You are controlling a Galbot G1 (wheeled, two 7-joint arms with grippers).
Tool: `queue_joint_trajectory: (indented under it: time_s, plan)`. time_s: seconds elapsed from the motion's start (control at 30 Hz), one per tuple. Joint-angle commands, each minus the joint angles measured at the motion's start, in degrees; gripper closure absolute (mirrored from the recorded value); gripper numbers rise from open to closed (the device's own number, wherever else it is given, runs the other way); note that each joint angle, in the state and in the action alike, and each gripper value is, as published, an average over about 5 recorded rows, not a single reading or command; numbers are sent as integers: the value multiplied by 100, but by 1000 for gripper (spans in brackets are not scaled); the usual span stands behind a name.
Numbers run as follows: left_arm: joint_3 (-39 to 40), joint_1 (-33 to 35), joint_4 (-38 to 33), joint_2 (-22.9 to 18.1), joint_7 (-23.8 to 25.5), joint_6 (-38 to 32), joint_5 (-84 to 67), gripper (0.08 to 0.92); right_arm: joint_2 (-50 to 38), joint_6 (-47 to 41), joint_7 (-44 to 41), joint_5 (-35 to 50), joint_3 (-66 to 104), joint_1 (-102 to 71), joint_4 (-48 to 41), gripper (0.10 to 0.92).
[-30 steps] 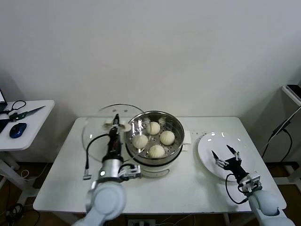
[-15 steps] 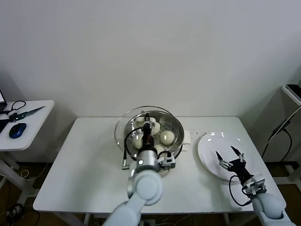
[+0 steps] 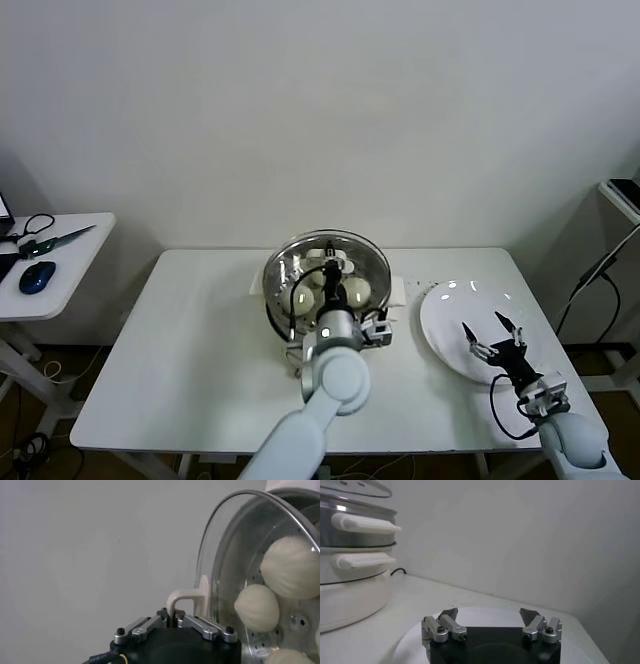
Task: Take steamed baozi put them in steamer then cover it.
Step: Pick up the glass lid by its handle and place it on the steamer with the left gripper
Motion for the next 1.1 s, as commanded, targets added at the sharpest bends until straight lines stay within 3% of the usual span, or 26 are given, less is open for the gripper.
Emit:
queue_joint_trajectory:
  time_s: [0.03,1.1]
  plan:
    - [-64,-124,530,-163,-178,279,65,846,17,8,-8,-19,31,-11,-1,203]
    - [-51,-31,620,-143,-316,279,-2,846,105,60,-105,-89,99,-24,-58,203]
